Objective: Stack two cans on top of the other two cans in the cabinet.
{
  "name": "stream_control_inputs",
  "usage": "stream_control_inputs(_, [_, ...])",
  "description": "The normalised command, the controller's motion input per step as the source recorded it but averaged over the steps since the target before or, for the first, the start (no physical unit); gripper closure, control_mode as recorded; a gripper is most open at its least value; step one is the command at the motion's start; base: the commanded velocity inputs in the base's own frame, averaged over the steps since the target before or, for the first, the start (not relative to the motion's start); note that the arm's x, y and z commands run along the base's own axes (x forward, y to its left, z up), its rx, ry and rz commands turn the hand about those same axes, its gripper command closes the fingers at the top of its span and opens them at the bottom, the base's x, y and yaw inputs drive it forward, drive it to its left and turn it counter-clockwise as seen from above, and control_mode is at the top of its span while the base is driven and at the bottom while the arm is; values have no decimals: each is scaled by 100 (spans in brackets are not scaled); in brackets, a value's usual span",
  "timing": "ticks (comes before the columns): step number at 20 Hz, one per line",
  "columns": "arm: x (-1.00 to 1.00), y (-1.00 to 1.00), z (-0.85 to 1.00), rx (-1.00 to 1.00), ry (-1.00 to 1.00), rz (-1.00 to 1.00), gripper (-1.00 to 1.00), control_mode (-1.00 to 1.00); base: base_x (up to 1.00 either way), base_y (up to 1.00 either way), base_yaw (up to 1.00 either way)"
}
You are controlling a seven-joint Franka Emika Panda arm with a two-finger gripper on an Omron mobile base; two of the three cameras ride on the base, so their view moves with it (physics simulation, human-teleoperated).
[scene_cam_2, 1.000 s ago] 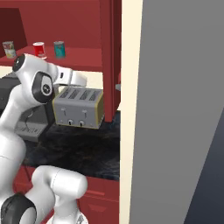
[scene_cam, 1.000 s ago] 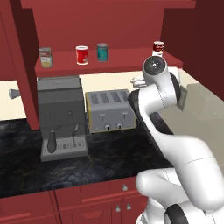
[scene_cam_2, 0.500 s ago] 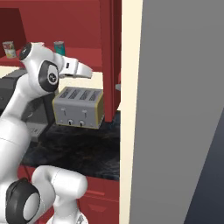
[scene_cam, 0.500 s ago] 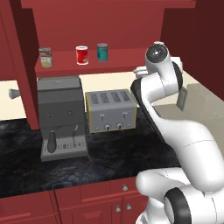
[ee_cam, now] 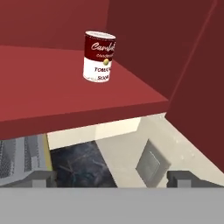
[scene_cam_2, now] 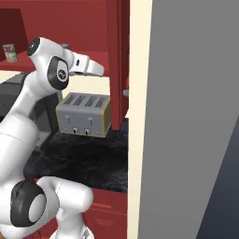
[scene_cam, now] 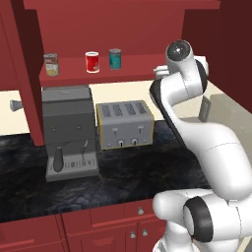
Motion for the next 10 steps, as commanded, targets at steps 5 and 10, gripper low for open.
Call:
stream_control_inputs(5, [31,-10,12,3,-7,-10,-100,-100,0,0,0])
stream_control_inputs(10, [33,-10,15,4,-1,-9,-100,-100,0,0,0])
